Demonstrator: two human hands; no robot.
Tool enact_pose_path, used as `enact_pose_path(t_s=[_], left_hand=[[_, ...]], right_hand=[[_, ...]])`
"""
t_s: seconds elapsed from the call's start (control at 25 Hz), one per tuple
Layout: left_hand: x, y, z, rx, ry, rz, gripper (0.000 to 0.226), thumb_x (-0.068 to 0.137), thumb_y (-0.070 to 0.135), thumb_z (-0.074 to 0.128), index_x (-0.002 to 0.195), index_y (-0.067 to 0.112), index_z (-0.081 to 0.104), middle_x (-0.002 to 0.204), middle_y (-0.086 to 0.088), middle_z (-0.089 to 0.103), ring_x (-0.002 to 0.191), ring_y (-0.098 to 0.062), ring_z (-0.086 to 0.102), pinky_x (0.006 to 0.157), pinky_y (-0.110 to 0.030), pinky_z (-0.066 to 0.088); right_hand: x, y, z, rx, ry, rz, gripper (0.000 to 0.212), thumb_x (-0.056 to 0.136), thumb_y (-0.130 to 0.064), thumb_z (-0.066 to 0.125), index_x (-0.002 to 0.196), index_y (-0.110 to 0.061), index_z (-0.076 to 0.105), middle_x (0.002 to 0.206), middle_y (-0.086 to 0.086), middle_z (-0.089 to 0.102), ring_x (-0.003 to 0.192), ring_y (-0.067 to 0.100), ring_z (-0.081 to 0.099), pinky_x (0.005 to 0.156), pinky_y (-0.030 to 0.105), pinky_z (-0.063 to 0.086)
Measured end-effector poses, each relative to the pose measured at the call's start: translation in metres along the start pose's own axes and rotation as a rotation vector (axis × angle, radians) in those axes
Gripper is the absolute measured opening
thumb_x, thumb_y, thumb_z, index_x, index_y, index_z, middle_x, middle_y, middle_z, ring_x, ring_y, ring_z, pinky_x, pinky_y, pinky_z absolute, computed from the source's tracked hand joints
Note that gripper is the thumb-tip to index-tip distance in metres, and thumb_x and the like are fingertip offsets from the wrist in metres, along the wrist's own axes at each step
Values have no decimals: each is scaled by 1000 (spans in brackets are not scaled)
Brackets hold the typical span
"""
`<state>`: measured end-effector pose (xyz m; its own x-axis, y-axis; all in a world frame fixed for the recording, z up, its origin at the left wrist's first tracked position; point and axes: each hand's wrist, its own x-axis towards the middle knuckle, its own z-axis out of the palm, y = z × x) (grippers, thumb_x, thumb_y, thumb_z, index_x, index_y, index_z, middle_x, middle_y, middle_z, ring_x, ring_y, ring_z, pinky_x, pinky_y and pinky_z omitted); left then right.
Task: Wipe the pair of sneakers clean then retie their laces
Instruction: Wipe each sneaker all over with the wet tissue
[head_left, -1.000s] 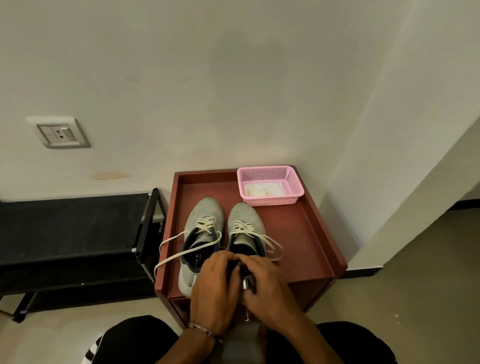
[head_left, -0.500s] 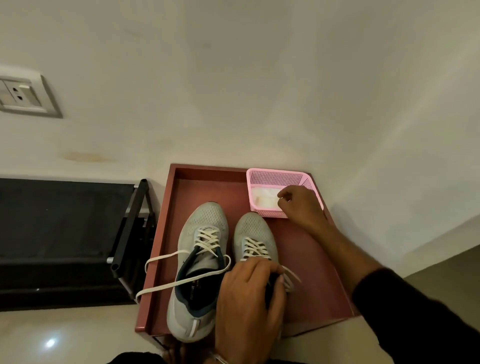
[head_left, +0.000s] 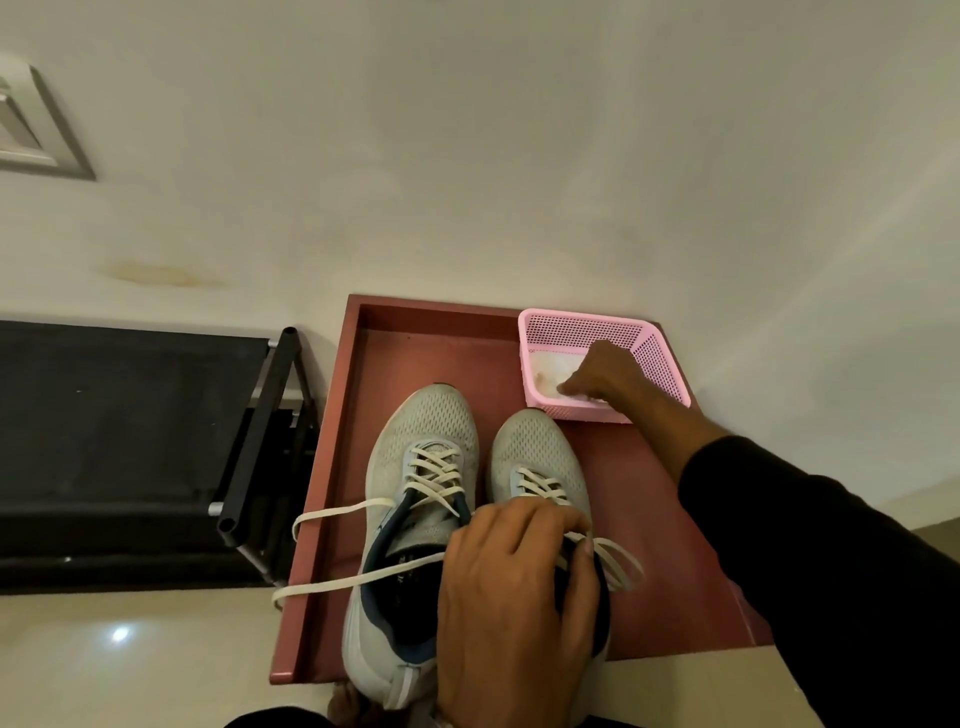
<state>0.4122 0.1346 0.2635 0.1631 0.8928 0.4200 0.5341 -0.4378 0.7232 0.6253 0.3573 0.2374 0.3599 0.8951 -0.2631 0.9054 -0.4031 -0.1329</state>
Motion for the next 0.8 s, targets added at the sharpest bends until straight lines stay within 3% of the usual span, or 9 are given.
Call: enact_pose_path(t_s=[0.24, 0.36, 0.6, 0.68, 0.8], left_hand=[[-1, -1, 0, 42, -36, -18, 11, 84, 36, 62, 95, 37, 60, 99, 22, 61, 94, -3, 55, 80, -27, 44], [-2, -2, 0, 63, -46, -19, 12, 84, 35, 63, 97, 36, 61, 101, 21, 62, 96, -3, 56, 82, -26, 43], [-6, -11, 9, 237, -126, 36, 29, 77, 34, 67, 105, 33, 65, 109, 16, 67, 104, -8, 61, 91, -29, 40], [-7, -13, 12, 268, -124, 65, 28, 75, 30, 69, 103, 32, 67, 106, 15, 68, 100, -9, 63, 90, -29, 37], [-7, -14, 14, 302, -104, 77, 29, 74, 30, 68, 102, 33, 67, 105, 16, 68, 99, -10, 62, 90, -29, 35]], right_hand=[[-8, 2, 3, 22, 19, -14, 59, 76, -38, 79, 119, -1, 62, 122, 11, 65, 113, 30, 60, 78, 30, 42], [-14, 3, -1, 112, 49, -47, 47, 80, -30, 78, 117, -4, 65, 124, 9, 63, 115, 28, 58, 86, 31, 43], [-25, 13, -9, 356, 112, -57, 29, 75, -11, 77, 103, -5, 69, 110, 12, 67, 102, 32, 64, 89, 40, 52], [-31, 15, -12, 465, 151, -64, 23, 74, -4, 71, 96, -9, 69, 98, 7, 66, 91, 27, 64, 78, 36, 54], [-43, 13, -19, 625, 166, -69, 12, 75, -3, 68, 77, -14, 64, 75, 0, 62, 72, 19, 58, 59, 25, 44]])
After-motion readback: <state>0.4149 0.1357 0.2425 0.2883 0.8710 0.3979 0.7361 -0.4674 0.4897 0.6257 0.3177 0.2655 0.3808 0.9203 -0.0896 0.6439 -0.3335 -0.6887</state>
